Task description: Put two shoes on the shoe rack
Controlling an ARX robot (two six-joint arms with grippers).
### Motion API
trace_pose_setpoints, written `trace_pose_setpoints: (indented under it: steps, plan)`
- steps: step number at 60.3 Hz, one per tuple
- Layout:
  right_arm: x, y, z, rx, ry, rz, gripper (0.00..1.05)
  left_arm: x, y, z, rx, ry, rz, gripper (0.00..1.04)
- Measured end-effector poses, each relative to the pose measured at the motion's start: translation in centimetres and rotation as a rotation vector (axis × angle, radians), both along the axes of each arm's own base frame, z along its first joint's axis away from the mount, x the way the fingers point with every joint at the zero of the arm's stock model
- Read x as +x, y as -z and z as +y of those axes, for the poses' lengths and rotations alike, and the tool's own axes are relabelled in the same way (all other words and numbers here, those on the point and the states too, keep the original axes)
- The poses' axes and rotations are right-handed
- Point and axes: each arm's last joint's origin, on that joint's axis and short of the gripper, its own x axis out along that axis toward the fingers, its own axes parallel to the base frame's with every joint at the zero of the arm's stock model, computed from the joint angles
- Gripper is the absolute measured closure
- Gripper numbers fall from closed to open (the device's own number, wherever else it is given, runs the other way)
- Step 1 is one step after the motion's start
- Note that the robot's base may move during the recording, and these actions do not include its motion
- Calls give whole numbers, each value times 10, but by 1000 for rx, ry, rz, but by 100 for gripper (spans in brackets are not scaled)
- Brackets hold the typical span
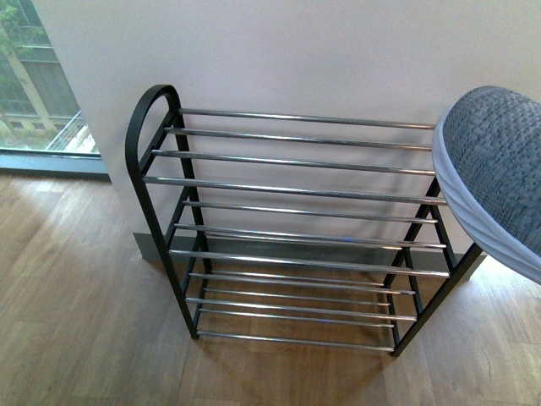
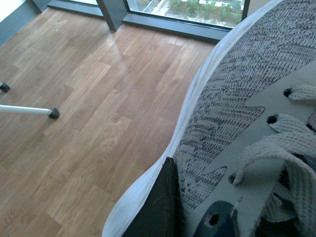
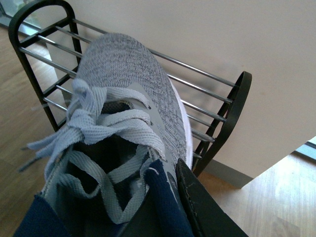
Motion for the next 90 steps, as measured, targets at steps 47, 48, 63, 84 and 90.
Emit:
trace_pose_setpoints:
  steps: [47,48,63,84,90]
  plan:
    - [99,-47,62,272,-88,-28,103,0,0,-1,-8,12,2,103]
    - [104,-46,63,275,-85,-16,103,0,0,-1,-8,11,2,103]
    - [159,-26,83,282,-28,67,103,0,0,-1,-7,12,3,103]
    - [228,-11,85,413,200,142,103,0,0,-1,-8,12,3,103]
    - [238,0,79,440,282,167,103,0,0,-1,-8,11,2,103]
